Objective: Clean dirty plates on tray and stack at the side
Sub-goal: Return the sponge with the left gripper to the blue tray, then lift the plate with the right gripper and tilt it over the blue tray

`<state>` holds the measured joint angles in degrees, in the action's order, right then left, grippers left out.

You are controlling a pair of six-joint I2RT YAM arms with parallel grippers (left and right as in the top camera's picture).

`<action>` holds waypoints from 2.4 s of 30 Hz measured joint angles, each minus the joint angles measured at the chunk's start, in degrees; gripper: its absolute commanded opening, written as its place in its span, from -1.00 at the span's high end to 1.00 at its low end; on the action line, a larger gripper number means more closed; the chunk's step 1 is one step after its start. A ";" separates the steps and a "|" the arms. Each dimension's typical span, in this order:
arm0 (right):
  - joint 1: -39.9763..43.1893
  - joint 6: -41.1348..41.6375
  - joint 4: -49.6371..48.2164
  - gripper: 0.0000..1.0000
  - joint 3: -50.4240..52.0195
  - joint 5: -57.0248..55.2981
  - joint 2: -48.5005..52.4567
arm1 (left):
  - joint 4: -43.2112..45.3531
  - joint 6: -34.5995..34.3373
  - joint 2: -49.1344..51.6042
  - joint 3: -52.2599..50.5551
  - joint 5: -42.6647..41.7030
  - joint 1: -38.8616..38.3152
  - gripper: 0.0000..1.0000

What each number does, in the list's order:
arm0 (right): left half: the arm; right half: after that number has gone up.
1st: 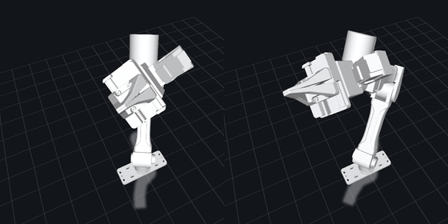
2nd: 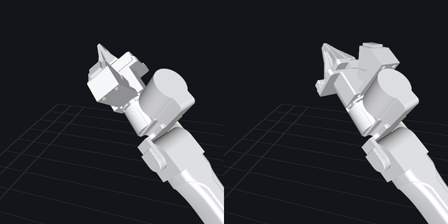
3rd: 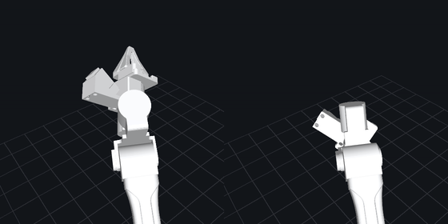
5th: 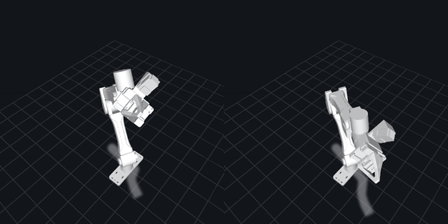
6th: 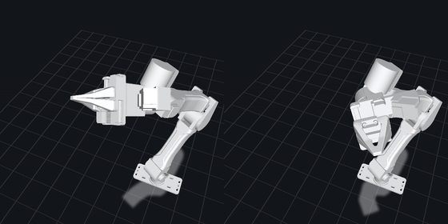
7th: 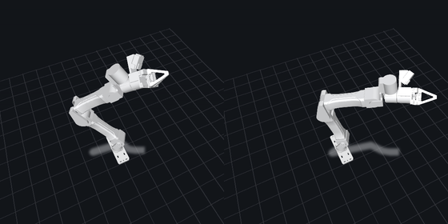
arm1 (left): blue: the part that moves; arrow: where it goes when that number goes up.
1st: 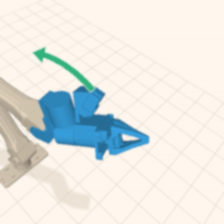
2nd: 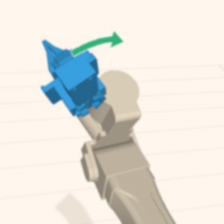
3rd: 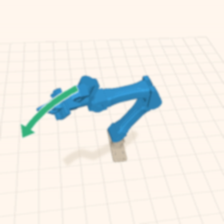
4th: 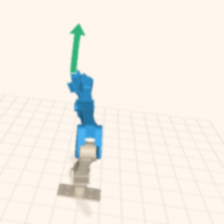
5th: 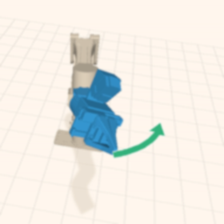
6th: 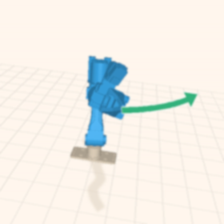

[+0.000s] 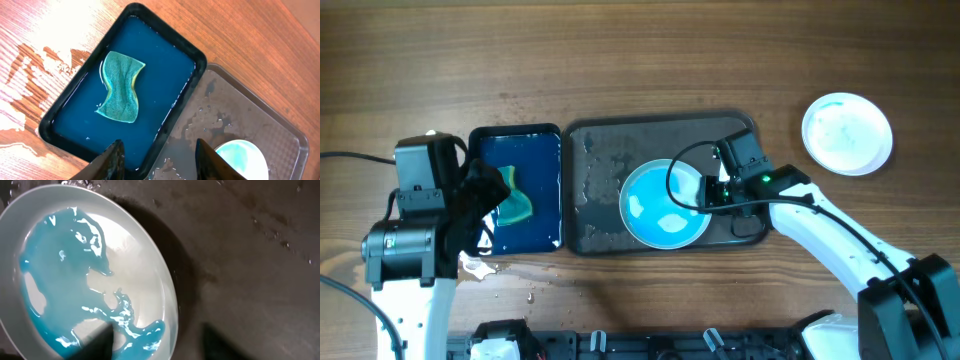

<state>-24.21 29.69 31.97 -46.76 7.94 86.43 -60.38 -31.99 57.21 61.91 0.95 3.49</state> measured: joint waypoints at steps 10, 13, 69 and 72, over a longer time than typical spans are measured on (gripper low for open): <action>0.11 21.70 -8.17 0.91 0.37 3.65 8.92 | -0.37 -0.17 0.39 0.00 0.28 0.00 -0.99; 0.04 21.86 -11.34 0.92 -0.22 7.10 10.97 | -0.42 -0.02 0.39 0.02 1.29 0.00 -1.00; -36.50 -21.18 2.43 0.91 -62.47 -43.34 32.61 | -3.91 -0.02 -15.54 4.87 19.82 0.00 -1.00; -39.60 -33.29 -5.62 0.91 -62.58 -50.80 32.63 | -3.91 0.00 -15.56 4.87 19.91 0.00 -1.00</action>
<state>-63.81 -3.60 26.35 -109.34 -42.85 119.07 -64.29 -31.99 41.65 66.78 20.86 3.49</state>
